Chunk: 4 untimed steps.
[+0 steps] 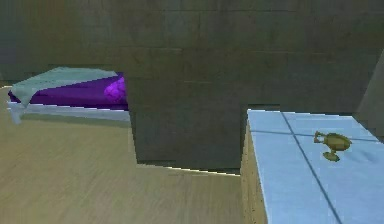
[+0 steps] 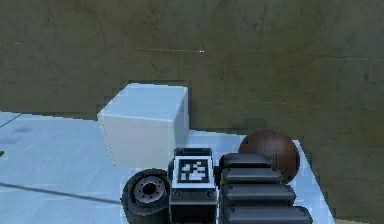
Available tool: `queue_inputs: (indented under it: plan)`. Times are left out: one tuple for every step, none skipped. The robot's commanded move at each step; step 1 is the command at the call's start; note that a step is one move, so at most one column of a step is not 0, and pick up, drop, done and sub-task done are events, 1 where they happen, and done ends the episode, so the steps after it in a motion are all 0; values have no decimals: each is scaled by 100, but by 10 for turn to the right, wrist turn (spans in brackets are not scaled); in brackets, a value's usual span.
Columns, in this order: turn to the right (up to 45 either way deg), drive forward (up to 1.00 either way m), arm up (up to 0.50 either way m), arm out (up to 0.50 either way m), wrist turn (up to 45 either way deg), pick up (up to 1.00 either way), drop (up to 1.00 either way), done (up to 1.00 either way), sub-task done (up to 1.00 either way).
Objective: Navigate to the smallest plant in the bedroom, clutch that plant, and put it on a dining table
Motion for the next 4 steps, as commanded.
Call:
queue_inputs:
  plan:
    - [450,0,0,0,0,0,0,0,0]
    - [450,0,0,0,0,0,0,0,0]
    - [-330,0,0,0,0,0,0,0,0]
    - [-300,0,0,0,0,0,0,0,0]
